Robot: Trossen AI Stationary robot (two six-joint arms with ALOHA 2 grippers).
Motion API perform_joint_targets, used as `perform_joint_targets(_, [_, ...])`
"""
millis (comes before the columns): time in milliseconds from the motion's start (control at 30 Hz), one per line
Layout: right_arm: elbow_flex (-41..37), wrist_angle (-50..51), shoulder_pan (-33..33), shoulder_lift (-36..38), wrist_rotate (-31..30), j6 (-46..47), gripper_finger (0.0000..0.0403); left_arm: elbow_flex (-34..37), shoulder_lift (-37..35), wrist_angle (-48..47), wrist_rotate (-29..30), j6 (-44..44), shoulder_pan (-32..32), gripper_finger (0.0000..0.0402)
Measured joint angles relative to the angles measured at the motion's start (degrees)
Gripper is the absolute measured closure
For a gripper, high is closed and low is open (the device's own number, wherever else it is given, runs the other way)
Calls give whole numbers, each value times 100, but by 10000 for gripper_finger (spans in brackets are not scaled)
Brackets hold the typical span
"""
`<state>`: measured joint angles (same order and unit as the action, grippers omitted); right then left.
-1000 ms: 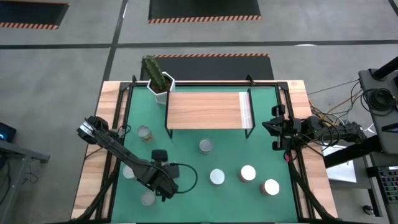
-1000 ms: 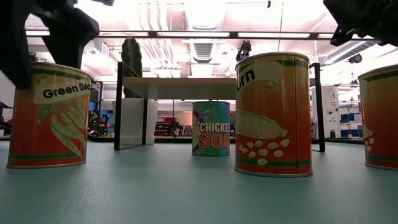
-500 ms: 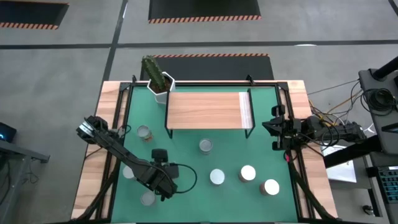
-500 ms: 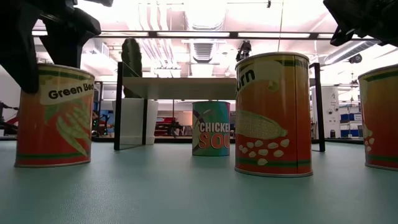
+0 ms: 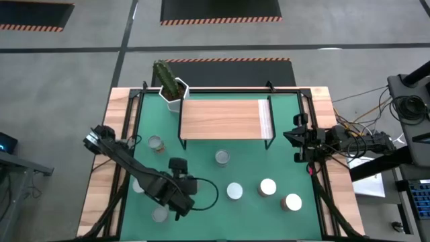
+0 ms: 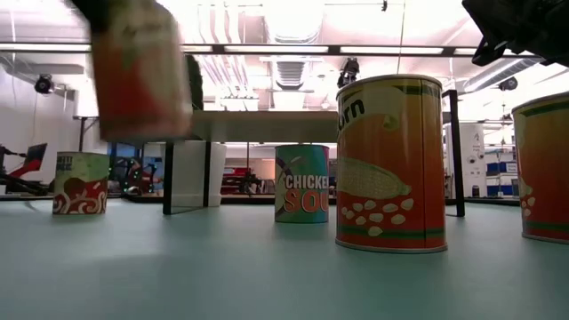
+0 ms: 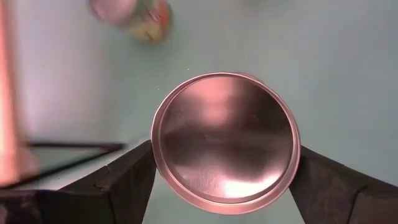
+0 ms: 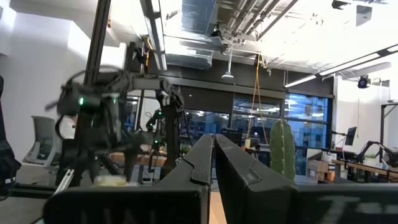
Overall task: Pick and place cans onto a shelf
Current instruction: Put the canned green beans on the shelf
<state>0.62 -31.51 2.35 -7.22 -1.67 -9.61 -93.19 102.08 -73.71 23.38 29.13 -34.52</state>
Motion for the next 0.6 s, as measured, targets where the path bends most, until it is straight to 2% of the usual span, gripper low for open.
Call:
perform_joint_targets(300, [0,-2,-2,0,0,-37,394,-1463,0,-608,1042,-1011,462,109])
perform_joint_targets(600, [2,-2,-1,0,0,-44,394,-2050,4,-1276,1167,-2090,1359,109])
